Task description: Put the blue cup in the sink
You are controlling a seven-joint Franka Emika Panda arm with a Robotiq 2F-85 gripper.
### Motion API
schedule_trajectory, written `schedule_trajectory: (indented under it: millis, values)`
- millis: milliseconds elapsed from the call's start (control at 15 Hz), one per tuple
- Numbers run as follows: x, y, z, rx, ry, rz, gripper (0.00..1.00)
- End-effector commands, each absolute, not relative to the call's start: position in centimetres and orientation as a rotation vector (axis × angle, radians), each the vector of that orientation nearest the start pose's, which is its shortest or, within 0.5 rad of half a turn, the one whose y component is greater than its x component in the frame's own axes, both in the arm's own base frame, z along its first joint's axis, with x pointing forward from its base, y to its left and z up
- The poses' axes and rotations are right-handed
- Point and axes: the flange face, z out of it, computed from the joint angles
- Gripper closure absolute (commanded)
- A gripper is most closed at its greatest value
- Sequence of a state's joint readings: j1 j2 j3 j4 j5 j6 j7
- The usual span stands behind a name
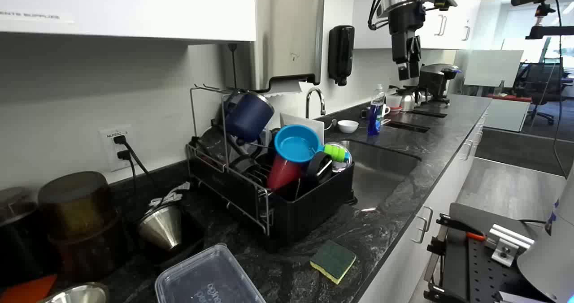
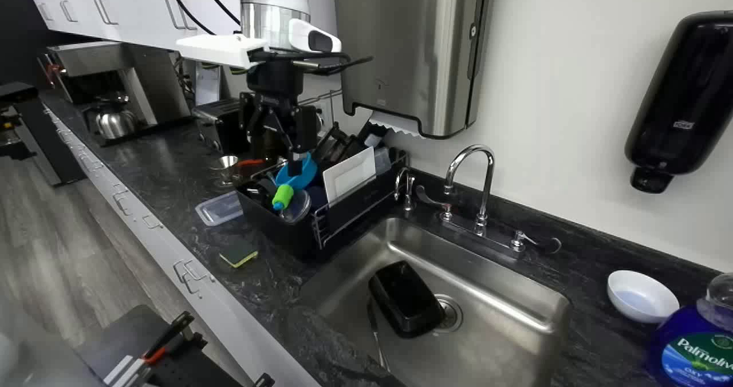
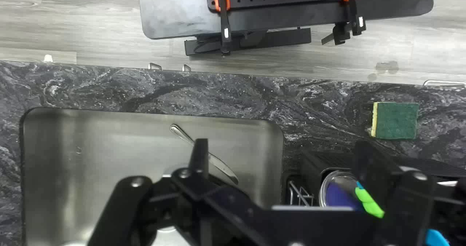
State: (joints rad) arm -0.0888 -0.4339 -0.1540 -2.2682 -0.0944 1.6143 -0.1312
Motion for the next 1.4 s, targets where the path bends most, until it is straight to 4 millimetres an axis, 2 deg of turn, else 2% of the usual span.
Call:
schedule_trajectory:
  millis: [0, 733, 1067, 1333]
  values:
    - [38.3, -11.1, 50.9, -3.108, 0.118, 0.353, 0.0]
    - [38.5, -10.9, 50.6, -3.074, 0.078, 0.355, 0.0]
    - [39.2, -8.3, 46.9, -2.892, -0.142, 0.358, 0.0]
    - [39.6, -7.0, 44.4, -2.778, -0.285, 0.27, 0.0]
